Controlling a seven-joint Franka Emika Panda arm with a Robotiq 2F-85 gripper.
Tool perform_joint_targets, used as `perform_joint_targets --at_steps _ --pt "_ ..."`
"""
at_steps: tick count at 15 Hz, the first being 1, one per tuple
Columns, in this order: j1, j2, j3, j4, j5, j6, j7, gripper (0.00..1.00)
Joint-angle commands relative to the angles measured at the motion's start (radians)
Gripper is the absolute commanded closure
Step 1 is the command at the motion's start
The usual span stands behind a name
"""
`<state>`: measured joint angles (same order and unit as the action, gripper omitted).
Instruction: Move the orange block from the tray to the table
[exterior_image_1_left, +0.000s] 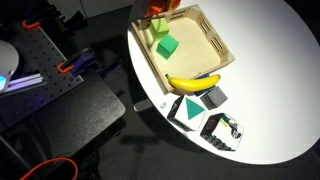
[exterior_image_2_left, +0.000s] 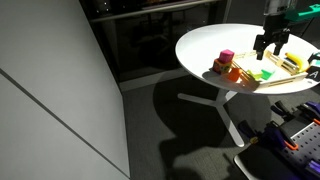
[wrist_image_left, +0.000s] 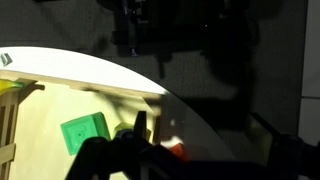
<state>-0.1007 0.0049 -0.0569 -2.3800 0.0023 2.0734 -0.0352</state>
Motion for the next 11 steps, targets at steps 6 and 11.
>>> perform_joint_targets --at_steps 6,11 --pt "0.005 -0.228 -0.001 -0.194 -0.053 0.171 0.105 0.0" --pt "0.009 -0.175 -0.005 -0.157 -0.033 0.144 0.073 0.0"
